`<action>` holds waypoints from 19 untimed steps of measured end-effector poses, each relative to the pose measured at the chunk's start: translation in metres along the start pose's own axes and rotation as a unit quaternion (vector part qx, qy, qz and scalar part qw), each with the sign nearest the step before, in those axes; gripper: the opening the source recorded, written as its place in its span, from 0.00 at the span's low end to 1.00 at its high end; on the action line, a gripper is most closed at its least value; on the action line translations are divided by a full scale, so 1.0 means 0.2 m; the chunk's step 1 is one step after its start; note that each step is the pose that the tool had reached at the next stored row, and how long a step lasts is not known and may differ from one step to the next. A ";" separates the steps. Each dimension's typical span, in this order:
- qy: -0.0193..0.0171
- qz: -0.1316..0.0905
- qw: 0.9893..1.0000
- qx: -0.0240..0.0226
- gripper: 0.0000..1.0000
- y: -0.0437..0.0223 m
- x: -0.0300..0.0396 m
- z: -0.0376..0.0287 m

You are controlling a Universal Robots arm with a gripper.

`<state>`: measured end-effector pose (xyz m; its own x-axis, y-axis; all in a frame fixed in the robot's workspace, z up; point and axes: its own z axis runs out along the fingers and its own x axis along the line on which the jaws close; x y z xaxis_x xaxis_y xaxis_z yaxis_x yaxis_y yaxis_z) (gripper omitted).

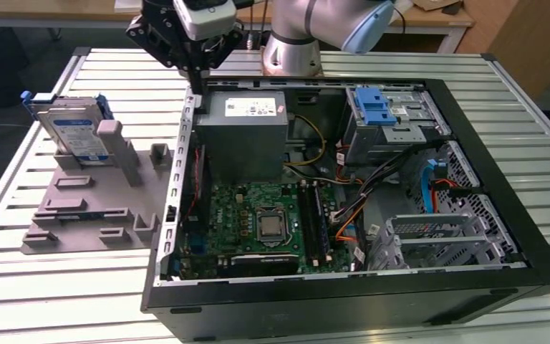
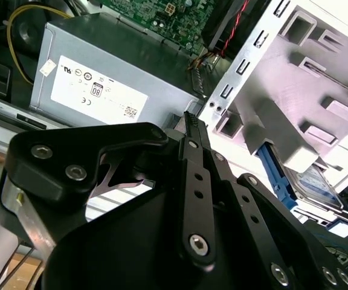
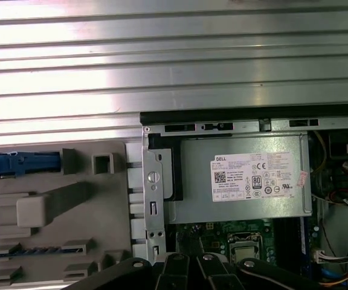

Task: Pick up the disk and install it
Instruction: 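Reach for the disk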

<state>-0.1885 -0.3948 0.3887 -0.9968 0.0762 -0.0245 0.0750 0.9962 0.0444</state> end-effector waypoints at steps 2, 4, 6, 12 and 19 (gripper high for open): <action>0.000 0.000 1.000 0.000 0.11 0.000 0.006 0.000; 0.000 0.000 1.000 0.000 0.11 -0.001 0.011 0.000; 0.000 0.000 1.000 0.000 0.11 -0.001 0.013 0.000; 0.000 0.000 1.000 0.000 0.11 -0.001 0.020 0.001; 0.000 0.000 1.000 0.000 0.11 -0.001 0.030 0.001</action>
<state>-0.1944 -0.3946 0.3884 -0.9968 0.0762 -0.0245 0.0750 0.9962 0.0443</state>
